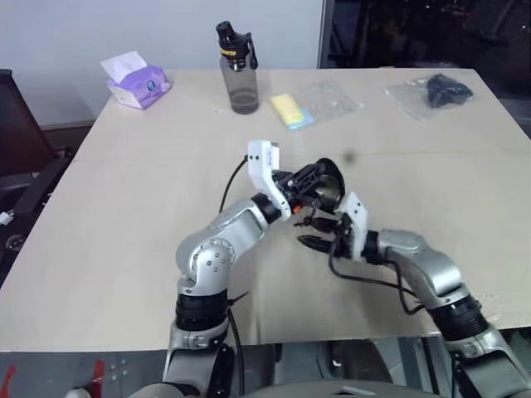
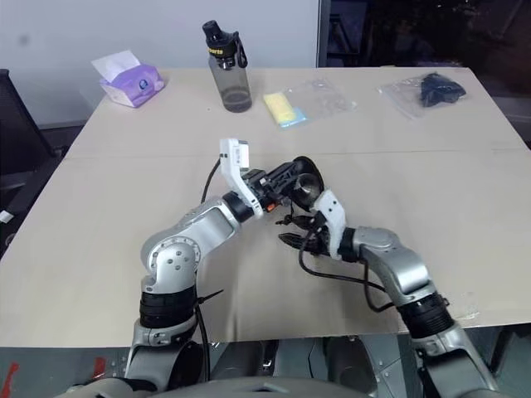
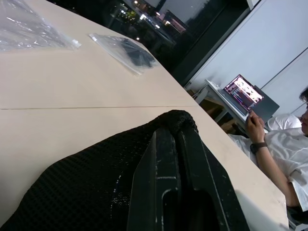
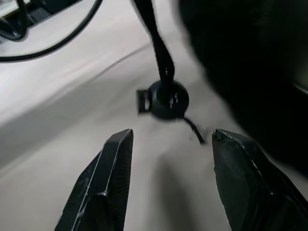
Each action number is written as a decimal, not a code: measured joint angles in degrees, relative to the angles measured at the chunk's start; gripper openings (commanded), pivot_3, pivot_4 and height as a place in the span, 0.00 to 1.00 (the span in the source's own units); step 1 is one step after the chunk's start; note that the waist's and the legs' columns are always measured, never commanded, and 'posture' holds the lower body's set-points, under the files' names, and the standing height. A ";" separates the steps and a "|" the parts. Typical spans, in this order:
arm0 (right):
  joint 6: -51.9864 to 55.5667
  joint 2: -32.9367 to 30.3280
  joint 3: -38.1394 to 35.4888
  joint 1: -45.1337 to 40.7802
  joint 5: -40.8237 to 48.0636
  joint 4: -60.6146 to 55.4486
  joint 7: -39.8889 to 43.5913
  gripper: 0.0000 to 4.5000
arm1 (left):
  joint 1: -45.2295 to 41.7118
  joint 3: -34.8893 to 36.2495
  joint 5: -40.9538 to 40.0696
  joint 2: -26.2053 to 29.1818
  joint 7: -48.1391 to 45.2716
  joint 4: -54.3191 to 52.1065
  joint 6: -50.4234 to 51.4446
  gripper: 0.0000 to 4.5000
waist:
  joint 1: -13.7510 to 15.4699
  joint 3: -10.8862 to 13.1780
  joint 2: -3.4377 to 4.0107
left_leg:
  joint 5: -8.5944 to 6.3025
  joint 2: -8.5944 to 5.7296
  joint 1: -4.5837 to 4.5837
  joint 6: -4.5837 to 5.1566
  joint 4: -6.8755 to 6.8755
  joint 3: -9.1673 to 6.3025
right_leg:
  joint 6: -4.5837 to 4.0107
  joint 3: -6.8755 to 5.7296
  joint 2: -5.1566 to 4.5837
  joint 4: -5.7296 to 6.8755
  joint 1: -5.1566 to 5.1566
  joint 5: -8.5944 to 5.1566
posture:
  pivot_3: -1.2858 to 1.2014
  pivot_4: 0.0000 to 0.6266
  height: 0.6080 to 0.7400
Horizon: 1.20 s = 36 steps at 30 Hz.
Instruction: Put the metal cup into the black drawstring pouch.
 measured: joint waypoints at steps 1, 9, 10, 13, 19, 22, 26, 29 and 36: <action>-1.02 1.33 0.28 0.00 -0.93 0.54 -0.60 0.58 | 0.00 0.02 -0.04 0.09 -0.01 0.00 0.08 0.00 | -0.02 0.00 0.00 | 0.00 0.00 0.00 0.00 -0.01 -0.01 | 0.00 0.00 0.00 0.00 0.00 0.00 | 0.52 0.24 1.00; -4.83 7.02 0.22 -1.11 -3.90 3.91 -2.79 0.29 | 0.06 0.35 -1.09 1.21 -0.43 0.00 0.48 0.00 | -0.08 0.00 0.00 | 0.00 0.01 0.05 0.00 0.00 -0.03 | -0.01 -0.01 0.03 0.03 0.01 0.00 | 0.52 0.24 1.00; -4.83 6.98 0.22 -1.09 -3.98 3.94 -2.67 0.21 | 0.09 0.38 -1.14 1.31 -0.44 0.00 0.50 0.00 | -0.08 0.00 0.00 | 0.00 0.01 0.05 0.00 0.00 -0.03 | -0.01 -0.01 0.03 0.03 0.01 0.00 | 0.52 0.24 1.00; -4.75 6.82 -0.15 -0.49 -4.02 3.74 -2.44 0.01 | 0.13 0.39 -1.65 1.81 -0.54 0.00 0.69 0.00 | -0.12 0.00 0.00 | 0.00 0.01 0.05 0.00 -0.02 -0.03 | -0.01 -0.01 0.02 0.03 0.01 0.00 | 0.52 0.24 1.00; -3.86 3.88 -0.65 1.32 -4.11 0.17 -1.74 0.01 | 0.13 0.78 -1.74 1.78 -0.58 0.12 0.25 0.00 | -0.12 0.00 0.00 | 0.00 0.01 0.05 0.01 -0.02 -0.03 | -0.01 -0.01 0.02 0.03 0.01 0.00 | 0.52 0.24 1.00; -3.42 2.13 -0.87 1.40 -4.45 -1.17 -1.88 0.01 | 0.17 1.65 -1.87 1.75 -1.36 0.16 -0.75 0.00 | -0.13 0.00 0.01 | 0.00 0.01 0.05 0.01 -0.02 -0.02 | -0.01 -0.01 0.02 0.03 0.00 0.00 | 0.52 0.24 1.00; -5.06 -2.18 -4.11 -2.43 -6.71 -2.42 -3.09 0.00 | 0.78 3.77 -5.56 2.47 -5.32 -0.11 -2.45 0.26 | -0.20 0.02 0.04 | 0.00 0.01 0.05 0.01 -0.01 0.06 | -0.01 0.03 0.01 0.03 -0.01 0.01 | 0.52 0.24 1.00; -8.86 -8.03 -9.94 -9.03 -10.13 -2.41 -4.20 0.00 | 1.50 4.30 -4.87 4.52 -5.23 -0.11 -3.01 0.48 | -0.11 0.00 0.01 | -0.01 0.00 0.06 0.02 -0.01 0.02 | -0.01 0.00 0.02 0.02 0.01 0.00 | 0.52 0.24 1.00; -23.21 -22.81 -9.98 -21.49 -23.68 11.06 -3.42 0.00 | 3.47 2.61 -3.37 6.49 -5.46 -0.03 -3.24 0.48 | -0.40 0.04 0.00 | 0.00 -0.04 0.03 0.02 -0.07 0.19 | 0.00 0.10 -0.07 -0.09 -0.02 0.00 | 0.52 0.24 1.00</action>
